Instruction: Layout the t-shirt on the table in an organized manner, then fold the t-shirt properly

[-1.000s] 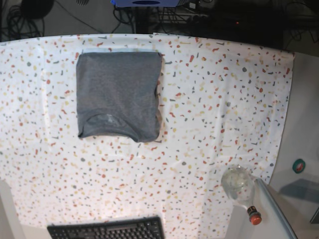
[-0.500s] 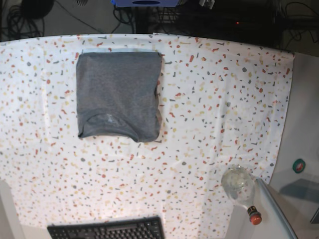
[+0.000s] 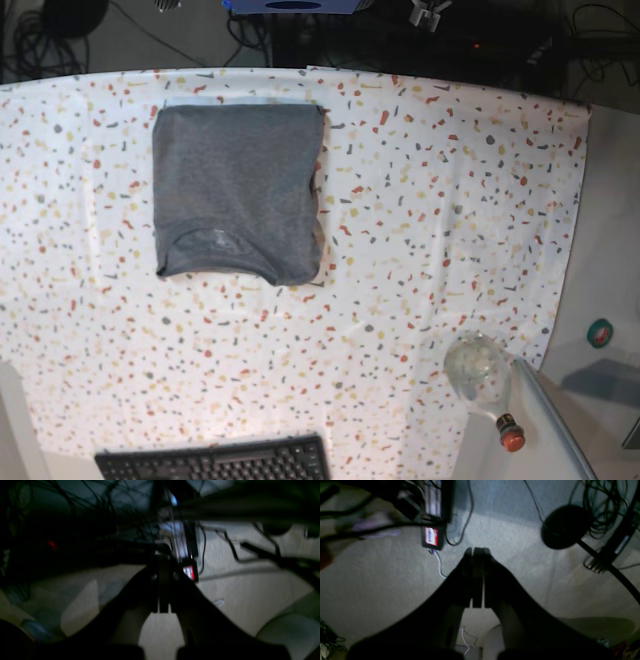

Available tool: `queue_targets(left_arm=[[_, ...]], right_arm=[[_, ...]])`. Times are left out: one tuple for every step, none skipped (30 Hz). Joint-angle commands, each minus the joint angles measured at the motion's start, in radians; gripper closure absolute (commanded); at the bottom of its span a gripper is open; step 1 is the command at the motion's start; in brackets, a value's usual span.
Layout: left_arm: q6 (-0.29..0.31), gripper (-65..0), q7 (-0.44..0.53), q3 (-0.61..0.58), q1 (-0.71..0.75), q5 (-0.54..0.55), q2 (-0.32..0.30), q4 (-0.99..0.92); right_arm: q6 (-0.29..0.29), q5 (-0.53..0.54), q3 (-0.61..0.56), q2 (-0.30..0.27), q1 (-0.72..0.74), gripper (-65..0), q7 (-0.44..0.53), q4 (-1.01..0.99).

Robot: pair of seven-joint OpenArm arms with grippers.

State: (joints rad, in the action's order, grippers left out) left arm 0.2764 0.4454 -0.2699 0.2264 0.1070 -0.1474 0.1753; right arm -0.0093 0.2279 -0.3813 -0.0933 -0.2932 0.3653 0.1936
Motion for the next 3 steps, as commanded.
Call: queue_targets(left_arm=[[0.005, 0.0, 0.011, 0.001, 0.012, -0.002, -0.002, 0.0], [0.005, 0.0, 0.011, 0.001, 0.012, 0.0, -0.001, 0.0], [0.005, 0.0, 0.011, 0.001, 0.011, 0.0, 0.009, 0.0]], right_arm=[[-0.004, 0.001, 0.002, -0.01, -0.013, 0.0, 0.004, 0.01], [-0.004, 0.001, 0.002, -0.01, -0.013, 0.0, 0.004, 0.02], [-0.004, 0.001, 0.002, -0.01, -0.013, 0.0, 0.004, 0.027]])
